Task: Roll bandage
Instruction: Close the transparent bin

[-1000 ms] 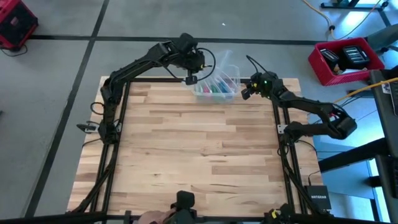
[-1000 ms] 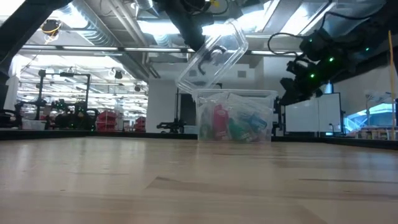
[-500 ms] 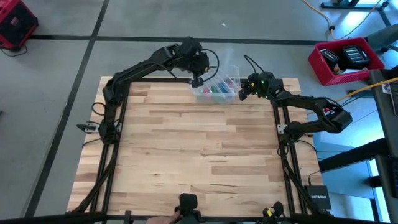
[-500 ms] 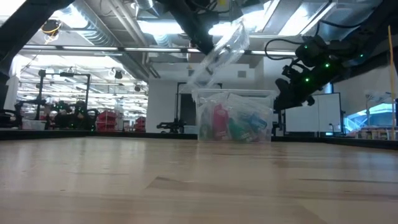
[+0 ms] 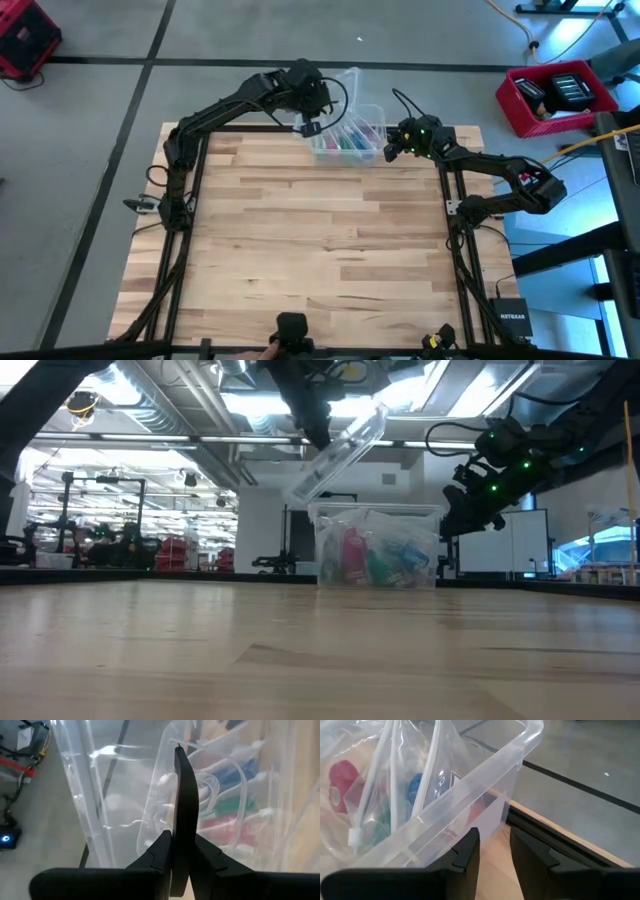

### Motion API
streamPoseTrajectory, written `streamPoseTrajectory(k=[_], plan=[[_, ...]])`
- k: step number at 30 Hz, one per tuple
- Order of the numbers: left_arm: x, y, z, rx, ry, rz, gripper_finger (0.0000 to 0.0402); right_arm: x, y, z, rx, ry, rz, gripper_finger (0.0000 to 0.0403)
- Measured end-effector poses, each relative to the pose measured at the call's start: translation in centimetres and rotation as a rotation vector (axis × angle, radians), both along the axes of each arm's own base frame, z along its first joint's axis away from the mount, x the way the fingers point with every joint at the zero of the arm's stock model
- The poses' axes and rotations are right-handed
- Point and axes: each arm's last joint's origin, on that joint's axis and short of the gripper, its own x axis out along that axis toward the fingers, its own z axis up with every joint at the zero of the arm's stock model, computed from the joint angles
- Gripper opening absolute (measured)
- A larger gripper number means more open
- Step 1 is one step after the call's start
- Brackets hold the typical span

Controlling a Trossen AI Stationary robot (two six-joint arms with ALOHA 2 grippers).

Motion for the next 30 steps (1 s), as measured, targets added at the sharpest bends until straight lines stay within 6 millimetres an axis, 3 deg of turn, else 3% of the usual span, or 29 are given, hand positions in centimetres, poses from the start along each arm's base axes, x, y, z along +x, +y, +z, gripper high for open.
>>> streamPoseTrajectory(k=[12, 22, 30], plan=[[1.7, -0.6, -2.4, -0.065, -0.075, -0.054, 0.0038, 0.1, 0.0, 0.1, 0.001, -0.011, 0.018, 0.0110], [2.8, -0.2, -2.6, -0.070, -0.182, -0.068, 0.0038, 0.1, 0.1, 0.1, 0.008, -0.025, 0.046, 0.0110], [4.7, 0.1, -5.2, -0.107, -0.163, -0.086, 0.0038, 0.2, 0.1, 0.1, 0.015, -0.035, 0.069, 0.0110]])
